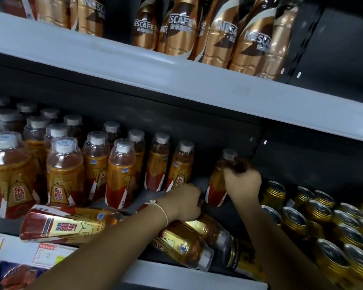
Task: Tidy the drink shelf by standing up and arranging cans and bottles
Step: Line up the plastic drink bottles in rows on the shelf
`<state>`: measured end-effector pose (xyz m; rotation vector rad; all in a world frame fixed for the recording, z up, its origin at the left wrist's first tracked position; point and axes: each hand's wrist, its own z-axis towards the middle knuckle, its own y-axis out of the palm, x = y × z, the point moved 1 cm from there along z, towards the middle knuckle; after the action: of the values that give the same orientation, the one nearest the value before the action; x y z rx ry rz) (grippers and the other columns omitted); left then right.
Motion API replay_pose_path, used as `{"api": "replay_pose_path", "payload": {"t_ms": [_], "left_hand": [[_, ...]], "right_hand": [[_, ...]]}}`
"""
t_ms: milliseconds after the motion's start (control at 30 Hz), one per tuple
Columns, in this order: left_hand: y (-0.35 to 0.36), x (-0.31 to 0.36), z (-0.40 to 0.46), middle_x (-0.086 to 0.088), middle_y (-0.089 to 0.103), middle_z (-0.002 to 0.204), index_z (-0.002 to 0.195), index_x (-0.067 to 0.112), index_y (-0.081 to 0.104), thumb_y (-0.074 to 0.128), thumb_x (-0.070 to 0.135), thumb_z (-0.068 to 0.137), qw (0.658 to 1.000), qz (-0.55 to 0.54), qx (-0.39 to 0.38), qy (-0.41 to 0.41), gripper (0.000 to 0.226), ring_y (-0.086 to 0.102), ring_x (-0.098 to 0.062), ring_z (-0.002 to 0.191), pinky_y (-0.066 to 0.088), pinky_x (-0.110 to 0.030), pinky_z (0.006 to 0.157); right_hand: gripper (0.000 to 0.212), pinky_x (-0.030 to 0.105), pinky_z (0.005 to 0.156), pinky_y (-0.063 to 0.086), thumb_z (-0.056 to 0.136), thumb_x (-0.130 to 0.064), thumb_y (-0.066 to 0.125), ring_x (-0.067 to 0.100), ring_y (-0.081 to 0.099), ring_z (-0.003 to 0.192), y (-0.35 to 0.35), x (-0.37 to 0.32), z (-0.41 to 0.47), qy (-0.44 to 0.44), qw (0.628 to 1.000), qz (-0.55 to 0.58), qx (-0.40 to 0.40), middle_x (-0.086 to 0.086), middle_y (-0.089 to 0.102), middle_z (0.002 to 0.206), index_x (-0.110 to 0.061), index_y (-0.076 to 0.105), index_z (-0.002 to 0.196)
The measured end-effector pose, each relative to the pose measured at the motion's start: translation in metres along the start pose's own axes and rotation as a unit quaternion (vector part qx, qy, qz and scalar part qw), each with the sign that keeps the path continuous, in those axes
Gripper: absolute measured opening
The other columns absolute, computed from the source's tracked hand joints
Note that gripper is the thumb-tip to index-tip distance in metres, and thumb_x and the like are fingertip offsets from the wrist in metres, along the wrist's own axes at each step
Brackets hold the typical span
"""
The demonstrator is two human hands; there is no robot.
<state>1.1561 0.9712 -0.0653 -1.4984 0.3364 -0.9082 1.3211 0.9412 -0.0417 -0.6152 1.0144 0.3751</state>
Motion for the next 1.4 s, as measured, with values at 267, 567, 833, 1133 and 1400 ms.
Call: {"api": "replay_pose_path", "payload": {"t_ms": [267, 567, 833, 1133, 1400], "left_hand": [[0.032, 0.017, 0.012, -0.015, 0.044, 0.142, 0.138, 0.007, 0.044, 0.040, 0.034, 0.097, 1.000, 0.018, 0.020, 0.001, 0.049, 0.047, -0.029, 0.127, 0.040, -0.038, 0.106], [0.028, 0.022, 0.005, -0.013, 0.064, 0.107, 0.101, 0.009, 0.064, 0.042, 0.038, 0.092, 0.991, 0.085, 0.087, -0.057, 0.038, 0.060, -0.028, 0.098, 0.045, -0.034, 0.084], [0.029, 0.019, 0.008, -0.014, 0.056, 0.124, 0.119, 0.009, 0.059, 0.034, 0.040, 0.096, 0.992, 0.100, 0.053, -0.049, 0.046, 0.053, -0.028, 0.112, 0.044, -0.039, 0.092], [0.032, 0.016, 0.014, -0.016, 0.039, 0.148, 0.142, 0.008, 0.041, 0.031, 0.042, 0.097, 0.994, 0.098, 0.000, -0.056, 0.056, 0.037, -0.030, 0.136, 0.037, -0.043, 0.104], [0.030, 0.013, 0.013, -0.010, 0.048, 0.139, 0.132, 0.014, 0.049, 0.038, 0.040, 0.093, 0.997, 0.056, 0.012, -0.051, 0.048, 0.050, -0.029, 0.122, 0.045, -0.040, 0.093]], "right_hand": [[0.049, 0.040, 0.091, 0.055, 0.080, -0.019, 0.081, 0.024, 0.063, 0.105, 0.009, 0.044, 0.007, 0.151, 0.981, -0.045, -0.110, 0.004, 0.067, 0.114, -0.018, 0.055, 0.121], [0.030, 0.031, 0.072, 0.058, 0.082, -0.025, 0.084, 0.009, 0.072, 0.075, 0.021, 0.057, 0.010, 0.133, 0.978, -0.012, -0.161, -0.013, 0.072, 0.080, -0.028, 0.061, 0.100], [0.039, 0.050, 0.106, 0.049, 0.099, -0.018, 0.062, 0.024, 0.062, 0.122, 0.030, 0.058, 0.003, 0.091, 0.967, -0.013, -0.236, 0.006, 0.066, 0.132, -0.017, 0.059, 0.138], [0.038, 0.024, 0.094, 0.051, 0.102, 0.001, 0.047, 0.000, 0.061, 0.104, 0.035, 0.053, 0.000, 0.081, 0.953, 0.014, -0.292, -0.018, 0.063, 0.108, -0.034, 0.062, 0.109], [0.040, 0.010, 0.077, 0.046, 0.095, 0.007, 0.044, -0.001, 0.062, 0.093, 0.036, 0.050, -0.001, 0.063, 0.952, -0.009, -0.300, -0.011, 0.067, 0.099, -0.020, 0.065, 0.116]]}}
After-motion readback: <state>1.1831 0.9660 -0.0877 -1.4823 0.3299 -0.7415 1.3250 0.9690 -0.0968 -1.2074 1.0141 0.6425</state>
